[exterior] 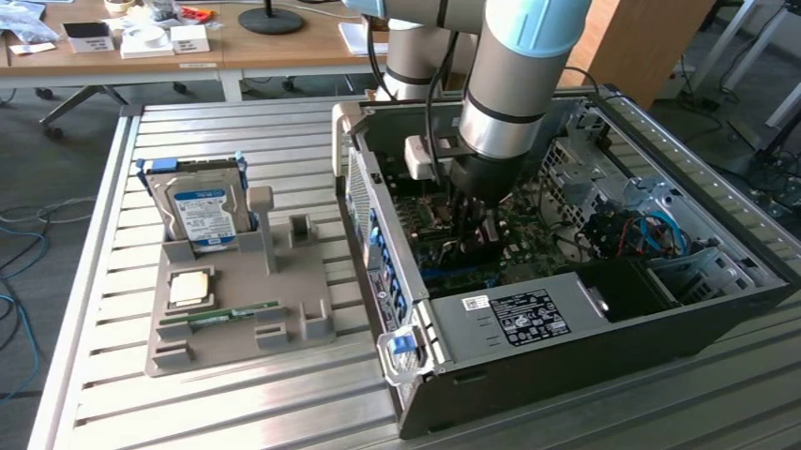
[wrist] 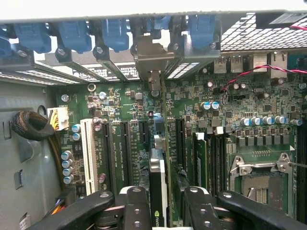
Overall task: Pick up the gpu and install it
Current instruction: 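Insert the gpu into the slot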
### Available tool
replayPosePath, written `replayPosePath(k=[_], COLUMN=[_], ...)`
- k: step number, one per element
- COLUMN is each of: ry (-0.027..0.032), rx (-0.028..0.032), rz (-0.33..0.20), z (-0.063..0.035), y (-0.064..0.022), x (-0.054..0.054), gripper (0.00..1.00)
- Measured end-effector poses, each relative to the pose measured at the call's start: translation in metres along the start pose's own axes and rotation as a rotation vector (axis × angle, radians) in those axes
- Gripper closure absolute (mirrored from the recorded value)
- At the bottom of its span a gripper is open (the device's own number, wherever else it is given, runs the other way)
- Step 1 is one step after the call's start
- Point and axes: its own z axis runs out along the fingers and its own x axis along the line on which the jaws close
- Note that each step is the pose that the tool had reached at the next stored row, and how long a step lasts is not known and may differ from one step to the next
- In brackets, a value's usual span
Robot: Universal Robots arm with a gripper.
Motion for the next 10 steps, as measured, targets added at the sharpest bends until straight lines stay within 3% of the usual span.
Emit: replayPosePath(k=[9, 10], ry=[0.0002, 0.0002], rx=[-0.0001, -0.0001], rz=[0.0, 0.0], z=[-0.0001, -0.0001], y=[0.0, 0.0], x=[0.0, 0.0], gripper=[0.65, 0.59])
